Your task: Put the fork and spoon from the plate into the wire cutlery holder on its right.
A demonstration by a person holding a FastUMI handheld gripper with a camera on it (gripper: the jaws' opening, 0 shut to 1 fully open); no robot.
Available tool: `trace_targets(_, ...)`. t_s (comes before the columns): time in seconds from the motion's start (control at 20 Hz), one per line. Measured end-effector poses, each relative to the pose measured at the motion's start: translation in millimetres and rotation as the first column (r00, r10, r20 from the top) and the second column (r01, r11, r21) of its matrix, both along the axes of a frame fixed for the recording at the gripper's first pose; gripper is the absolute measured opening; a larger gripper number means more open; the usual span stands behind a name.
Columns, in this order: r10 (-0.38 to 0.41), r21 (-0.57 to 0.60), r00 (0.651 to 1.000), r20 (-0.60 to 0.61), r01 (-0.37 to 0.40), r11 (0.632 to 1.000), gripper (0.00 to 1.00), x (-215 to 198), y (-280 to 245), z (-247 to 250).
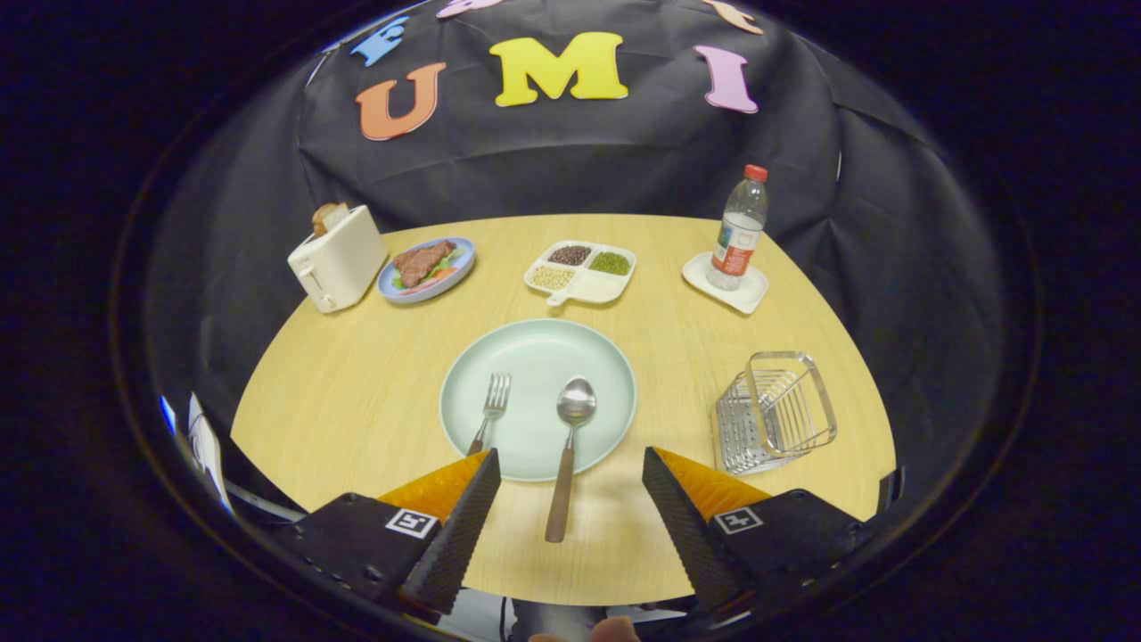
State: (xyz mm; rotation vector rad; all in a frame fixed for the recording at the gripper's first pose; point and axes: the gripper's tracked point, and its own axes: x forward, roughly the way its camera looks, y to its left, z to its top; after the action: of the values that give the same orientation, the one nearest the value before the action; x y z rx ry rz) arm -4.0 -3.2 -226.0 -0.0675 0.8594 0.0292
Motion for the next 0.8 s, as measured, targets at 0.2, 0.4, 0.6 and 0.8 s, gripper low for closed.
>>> trace_targets(0.2,0.037,-0.05,0.999,-0.034,-0.039,0.998,0.96,-2.9,1.8,-11.7)
trace_targets(0.4,0.024,-0.045,0.997,-0.077,-0.027,0.999,0.96,-5.2,-0.1,-23.6)
trace_targets(0.6,0.02,-0.029,0.99,-0.141,-0.024,0.999,0.94,-10.3,-4.2,-41.8)
trace_targets(0.8,0.024,-0.027,0.981,-0.194,-0.029,0.999,0.74,-13.5,-3.5,-56.6)
